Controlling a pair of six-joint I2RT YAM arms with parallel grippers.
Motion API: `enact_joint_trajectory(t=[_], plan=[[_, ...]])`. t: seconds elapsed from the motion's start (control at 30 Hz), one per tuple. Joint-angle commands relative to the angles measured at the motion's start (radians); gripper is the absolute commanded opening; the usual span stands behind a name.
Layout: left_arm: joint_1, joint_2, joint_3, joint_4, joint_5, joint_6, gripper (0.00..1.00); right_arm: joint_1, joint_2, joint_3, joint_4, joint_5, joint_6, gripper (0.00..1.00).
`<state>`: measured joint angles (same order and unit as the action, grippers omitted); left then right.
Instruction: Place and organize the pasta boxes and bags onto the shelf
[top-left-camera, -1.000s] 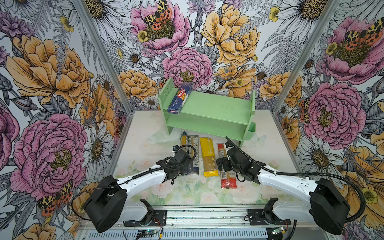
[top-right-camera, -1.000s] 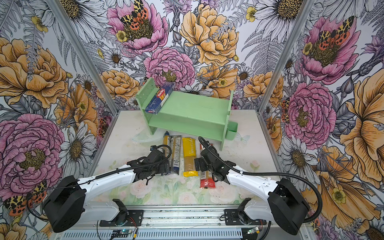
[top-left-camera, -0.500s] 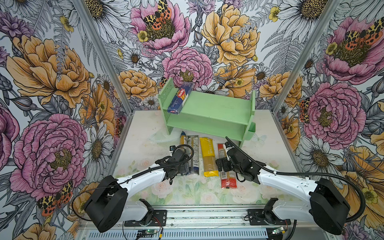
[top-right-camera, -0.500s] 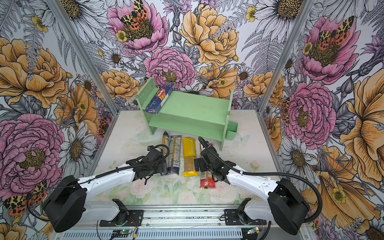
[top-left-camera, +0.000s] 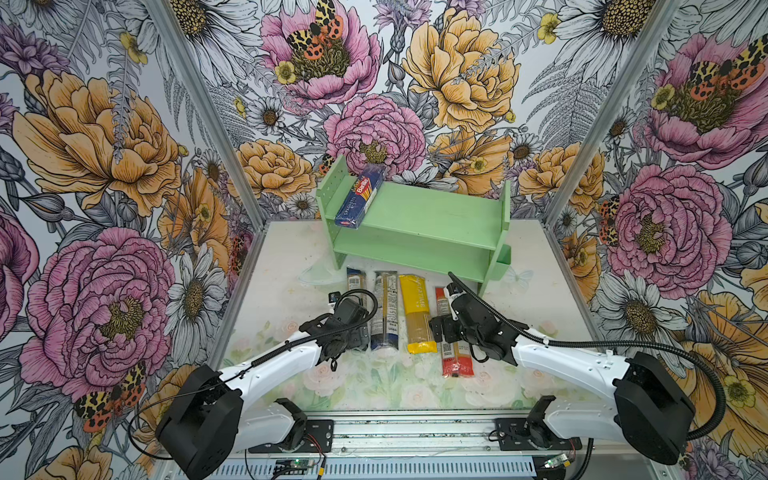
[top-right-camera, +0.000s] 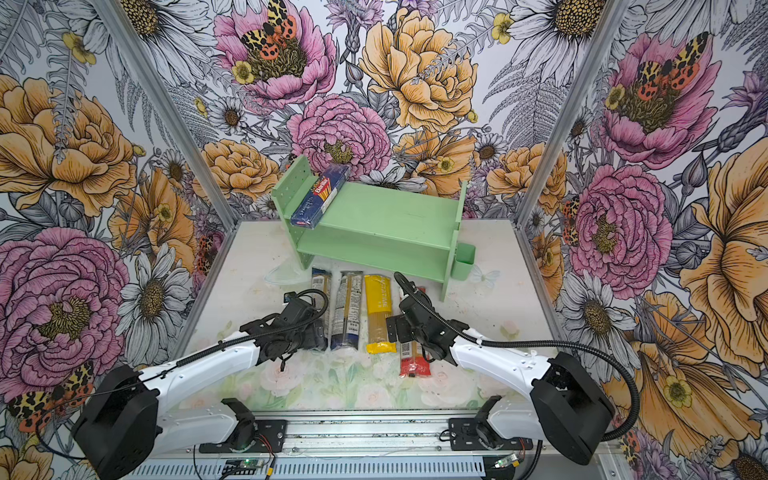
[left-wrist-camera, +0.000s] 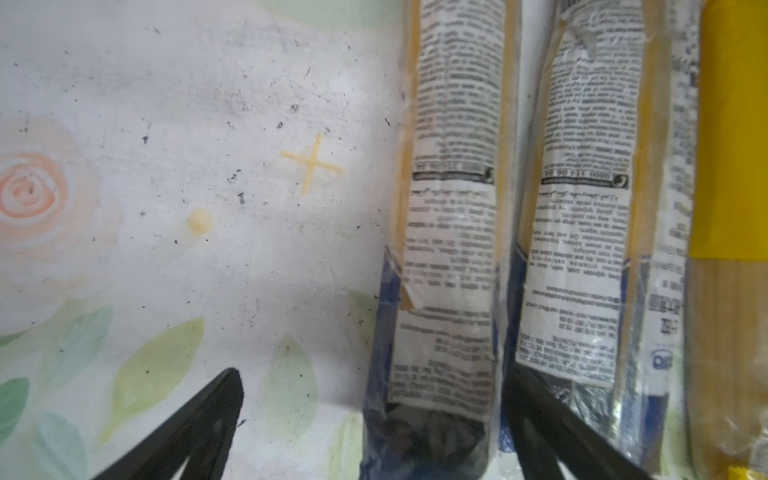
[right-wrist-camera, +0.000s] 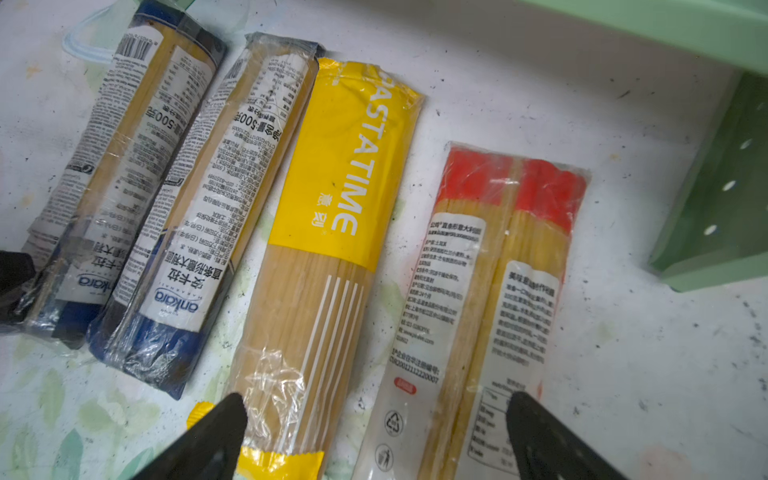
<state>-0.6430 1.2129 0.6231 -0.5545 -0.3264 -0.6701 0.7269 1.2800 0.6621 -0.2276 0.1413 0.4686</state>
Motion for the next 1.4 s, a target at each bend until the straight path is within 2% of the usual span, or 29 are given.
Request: enact_joint_trajectory(t=[0.0, 0.27, 0.53, 1.37], plan=[[-0.027, -0.010, 0.024, -0.007, -0.005, 0.032, 0.99, -0.004, 0.017, 0.037, 0.012, -0.012, -0.015, 0.99], [-0.050, 0.060, 0.035, -0.001, -0.022, 0.003, 0.99, -0.003, 0.029, 0.045, 0.012, -0.025, -0.011, 0.99], [-0.052, 0.061, 0.020, 0.017, -0.023, 0.004, 0.99, -0.003, 0.023, 0.037, 0.011, -0.020, -0.009, 0.99], [0.004, 0.171, -0.001, 0.136, 0.002, 0.040, 0.99, -0.002, -0.009, 0.023, 0.011, -0.016, -0.002, 0.99]])
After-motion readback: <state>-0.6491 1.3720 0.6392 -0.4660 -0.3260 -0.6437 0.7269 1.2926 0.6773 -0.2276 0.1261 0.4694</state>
